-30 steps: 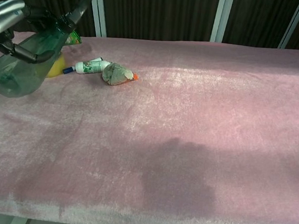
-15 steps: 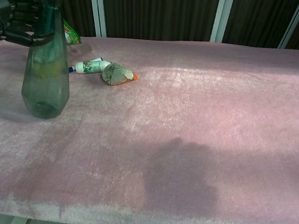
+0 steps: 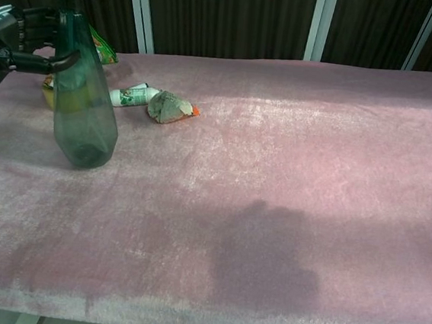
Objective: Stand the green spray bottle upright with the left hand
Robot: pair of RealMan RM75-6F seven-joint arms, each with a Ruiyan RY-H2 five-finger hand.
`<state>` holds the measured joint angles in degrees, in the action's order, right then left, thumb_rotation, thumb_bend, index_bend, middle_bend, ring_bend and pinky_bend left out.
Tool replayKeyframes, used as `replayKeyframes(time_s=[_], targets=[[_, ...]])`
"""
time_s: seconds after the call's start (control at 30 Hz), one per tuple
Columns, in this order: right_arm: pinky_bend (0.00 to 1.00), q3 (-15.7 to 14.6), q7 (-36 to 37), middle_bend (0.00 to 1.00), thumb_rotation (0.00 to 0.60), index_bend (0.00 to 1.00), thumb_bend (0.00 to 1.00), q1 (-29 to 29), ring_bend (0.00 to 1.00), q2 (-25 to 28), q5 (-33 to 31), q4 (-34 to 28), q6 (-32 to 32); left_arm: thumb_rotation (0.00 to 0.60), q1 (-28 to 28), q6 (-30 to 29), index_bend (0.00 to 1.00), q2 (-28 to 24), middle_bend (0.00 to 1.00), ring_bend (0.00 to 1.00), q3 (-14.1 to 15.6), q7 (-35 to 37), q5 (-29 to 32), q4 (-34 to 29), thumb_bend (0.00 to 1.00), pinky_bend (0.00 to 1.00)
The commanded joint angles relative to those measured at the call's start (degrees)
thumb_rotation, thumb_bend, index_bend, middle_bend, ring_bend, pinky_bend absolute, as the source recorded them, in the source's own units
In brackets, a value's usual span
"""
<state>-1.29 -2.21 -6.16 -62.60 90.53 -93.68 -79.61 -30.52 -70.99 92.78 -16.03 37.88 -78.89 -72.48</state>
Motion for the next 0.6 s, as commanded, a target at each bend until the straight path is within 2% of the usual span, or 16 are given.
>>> replayKeyframes(time_s=[0.03, 0.27, 0.43, 0.6], targets=[[0.00, 0.0, -0.2, 0.00, 0.600, 0.00, 0.37, 0.0, 0.00, -0.1, 0.0, 0.0, 0.0, 0.600, -0.1, -0.9, 0.77, 0.7, 0.64, 0.32, 1.0, 1.3, -1.4, 1.5, 0.47, 0.07], [0.00, 0.0, -0.6, 0.00, 0.600, 0.00, 0.37, -0.1, 0.00, -0.2, -0.1, -0.1, 0.2, 0.600, -0.2, 0.2, 0.68, 0.1, 0.59, 0.27, 1.7, 1.7, -1.4, 1.8, 0.46, 0.06], [0.00, -0.1, -0.6, 0.00, 0.600, 0.00, 0.37, 0.0, 0.00, -0.2, 0.0, -0.1, 0.0, 0.600, -0.5, 1.7, 0.45, -1.0, 0.41, 0.13, 2.3, 2.6, -1.5, 1.2, 0.43, 0.02], [0.00, -0.1, -0.7, 0.00, 0.600, 0.00, 0.37, 0.0, 0.00, -0.2, 0.0, -0.1, 0.1, 0.600, -0.7, 2.7, 0.26, -2.0, 0.26, 0.03, 3.1, 2.5, -1.8, 1.3, 0.40, 0.01]])
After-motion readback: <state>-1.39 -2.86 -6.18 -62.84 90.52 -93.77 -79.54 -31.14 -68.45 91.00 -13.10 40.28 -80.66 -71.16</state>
